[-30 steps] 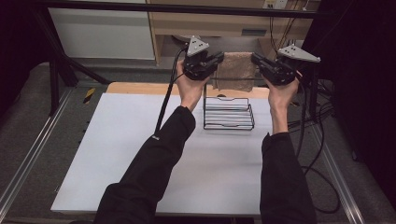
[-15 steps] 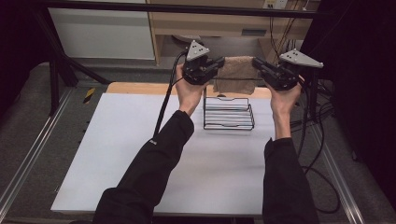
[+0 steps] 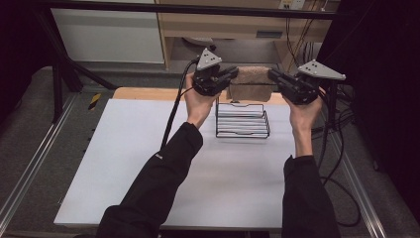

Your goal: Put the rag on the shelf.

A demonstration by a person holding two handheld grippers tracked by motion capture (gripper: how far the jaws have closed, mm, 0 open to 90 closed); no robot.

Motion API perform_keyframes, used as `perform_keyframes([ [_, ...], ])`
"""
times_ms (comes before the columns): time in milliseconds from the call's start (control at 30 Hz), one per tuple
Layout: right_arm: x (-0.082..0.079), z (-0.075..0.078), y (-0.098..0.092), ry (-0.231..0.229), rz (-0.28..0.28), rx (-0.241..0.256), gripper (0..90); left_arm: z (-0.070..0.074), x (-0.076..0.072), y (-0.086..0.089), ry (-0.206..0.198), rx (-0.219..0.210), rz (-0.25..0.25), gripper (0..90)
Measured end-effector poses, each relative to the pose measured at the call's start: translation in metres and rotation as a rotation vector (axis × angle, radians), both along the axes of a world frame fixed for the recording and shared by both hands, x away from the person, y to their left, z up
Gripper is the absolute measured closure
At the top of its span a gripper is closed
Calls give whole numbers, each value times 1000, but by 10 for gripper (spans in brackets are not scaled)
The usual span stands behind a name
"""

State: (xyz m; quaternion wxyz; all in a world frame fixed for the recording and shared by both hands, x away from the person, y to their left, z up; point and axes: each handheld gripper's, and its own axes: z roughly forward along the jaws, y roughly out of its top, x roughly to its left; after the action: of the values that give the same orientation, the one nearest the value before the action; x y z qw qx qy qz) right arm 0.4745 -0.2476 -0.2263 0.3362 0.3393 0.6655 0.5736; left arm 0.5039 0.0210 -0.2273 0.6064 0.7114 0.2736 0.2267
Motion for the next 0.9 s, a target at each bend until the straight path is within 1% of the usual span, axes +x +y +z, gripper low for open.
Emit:
perform_keyframes([
  [133,-5,-3,-1,7,4,-13,838,-3,-3,0,11,13,-14,835],
  [300,-9,-9,-1,31,6,-21,836,-8,-6,-2,30,40,-14,831],
  [433,-11,-14,-1,41,9,-30,836,-11,-8,-2,36,52,-15,826],
  [533,-12,-17,-2,48,11,-24,836,-11,-9,-2,48,53,-15,815],
  [633,-12,-19,-2,53,13,-20,836,-9,-11,-1,59,57,-15,795],
  [733,-13,-21,-2,53,15,-26,836,-4,-14,2,72,63,-10,748],
  [833,-13,-22,-3,55,20,-29,836,3,-16,5,78,52,-4,725],
  [900,-13,-23,-3,54,25,-34,836,9,-15,8,83,35,0,712],
])
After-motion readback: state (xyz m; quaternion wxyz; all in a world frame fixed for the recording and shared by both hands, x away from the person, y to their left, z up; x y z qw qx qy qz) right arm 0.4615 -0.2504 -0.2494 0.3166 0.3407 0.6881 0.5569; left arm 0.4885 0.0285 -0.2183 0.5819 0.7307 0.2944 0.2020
